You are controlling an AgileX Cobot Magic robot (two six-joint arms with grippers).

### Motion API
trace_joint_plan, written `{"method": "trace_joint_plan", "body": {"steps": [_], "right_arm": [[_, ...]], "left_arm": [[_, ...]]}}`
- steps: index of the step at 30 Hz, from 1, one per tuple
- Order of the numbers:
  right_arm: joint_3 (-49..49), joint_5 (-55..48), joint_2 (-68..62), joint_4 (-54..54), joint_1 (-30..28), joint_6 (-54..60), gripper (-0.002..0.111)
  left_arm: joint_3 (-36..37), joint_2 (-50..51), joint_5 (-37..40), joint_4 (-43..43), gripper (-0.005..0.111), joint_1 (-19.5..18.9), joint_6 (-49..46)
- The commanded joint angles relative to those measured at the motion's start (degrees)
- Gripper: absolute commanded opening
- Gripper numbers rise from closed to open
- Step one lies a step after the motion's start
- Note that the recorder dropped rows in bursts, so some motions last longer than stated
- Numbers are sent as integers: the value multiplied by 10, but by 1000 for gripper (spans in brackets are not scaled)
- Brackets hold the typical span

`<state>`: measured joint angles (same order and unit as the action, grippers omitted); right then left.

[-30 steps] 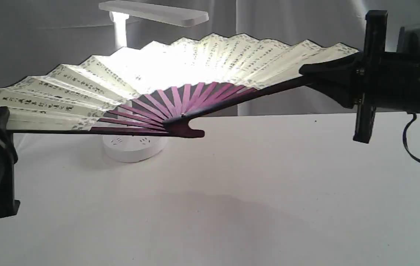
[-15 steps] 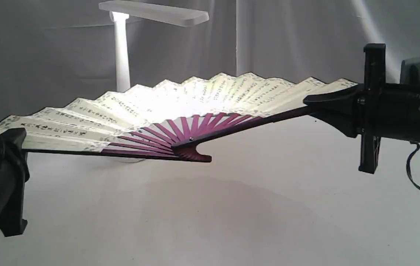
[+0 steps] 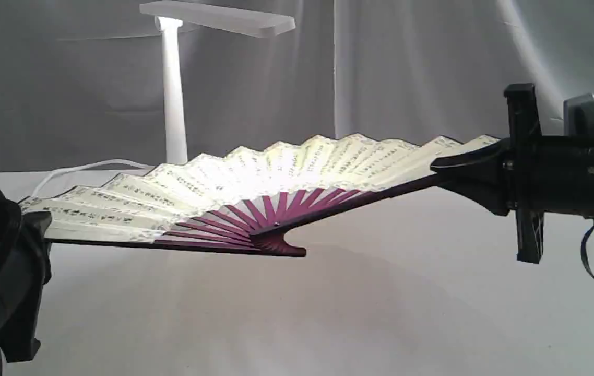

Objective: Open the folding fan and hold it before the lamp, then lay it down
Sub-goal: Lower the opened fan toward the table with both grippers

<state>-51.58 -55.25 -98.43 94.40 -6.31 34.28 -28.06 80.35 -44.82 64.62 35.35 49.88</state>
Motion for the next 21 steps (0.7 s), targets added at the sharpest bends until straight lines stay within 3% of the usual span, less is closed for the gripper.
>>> {"method": "trace_joint_plan", "body": {"steps": [1, 6, 14, 21], "right_arm": [[32, 60, 2, -29, -12, 33, 0], [52, 62, 2, -27, -57, 56, 0], [55, 59, 2, -74, -123, 57, 0], [56, 92, 2, -110, -139, 57, 0]], "left_arm": [[-2, 13, -7, 1, 0, -1, 13], [-3, 57, 18, -28, 0, -1, 50], [-33, 161, 18, -184, 1, -1, 223], [-86, 254, 15, -298, 1, 0, 324]]}}
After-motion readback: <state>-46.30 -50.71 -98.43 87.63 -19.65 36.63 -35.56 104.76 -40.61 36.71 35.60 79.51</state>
